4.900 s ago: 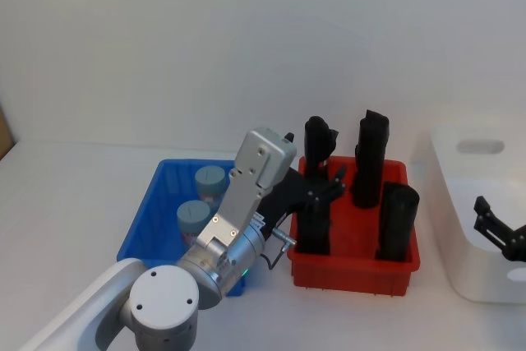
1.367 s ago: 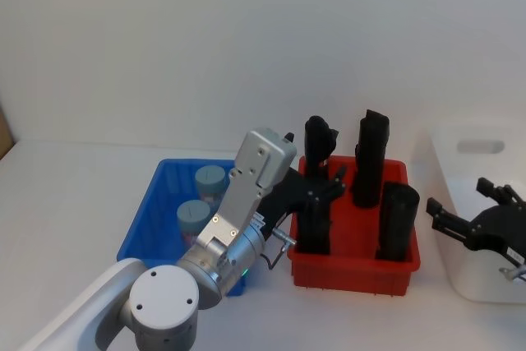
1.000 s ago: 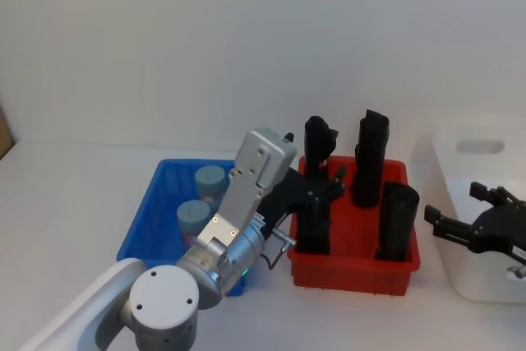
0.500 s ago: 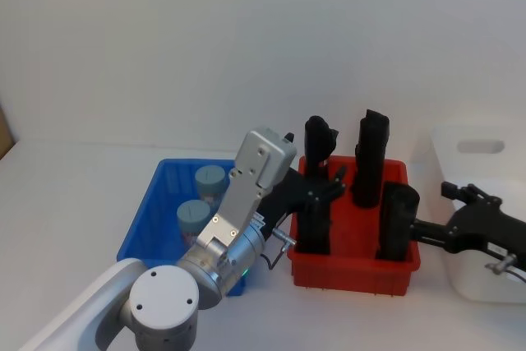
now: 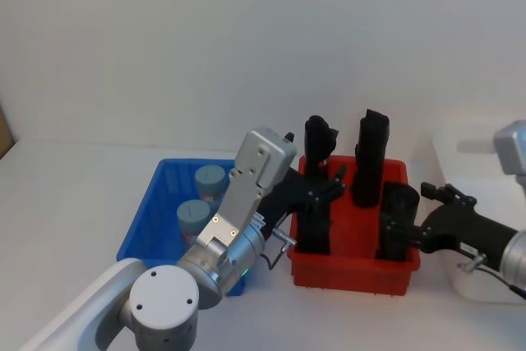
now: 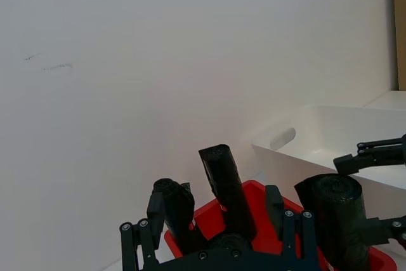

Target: Pick the cotton swabs from the blue box and place them into the white box.

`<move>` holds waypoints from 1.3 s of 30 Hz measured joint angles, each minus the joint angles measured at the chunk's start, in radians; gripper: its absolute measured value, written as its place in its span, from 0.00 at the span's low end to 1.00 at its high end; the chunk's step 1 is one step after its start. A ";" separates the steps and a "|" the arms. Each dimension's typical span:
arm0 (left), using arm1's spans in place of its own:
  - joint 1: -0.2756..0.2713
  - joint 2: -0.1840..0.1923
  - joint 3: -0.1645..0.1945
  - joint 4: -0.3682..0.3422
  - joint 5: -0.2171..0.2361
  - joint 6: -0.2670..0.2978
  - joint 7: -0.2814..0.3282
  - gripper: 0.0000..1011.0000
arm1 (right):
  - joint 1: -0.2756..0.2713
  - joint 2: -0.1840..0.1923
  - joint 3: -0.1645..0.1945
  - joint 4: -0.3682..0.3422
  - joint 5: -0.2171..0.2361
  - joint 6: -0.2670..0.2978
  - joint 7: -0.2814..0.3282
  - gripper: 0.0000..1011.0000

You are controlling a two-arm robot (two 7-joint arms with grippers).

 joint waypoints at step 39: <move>0.000 0.000 0.000 0.000 0.000 0.000 0.000 0.99 | 0.033 -0.077 -0.059 0.089 -0.044 -0.005 -0.165 0.83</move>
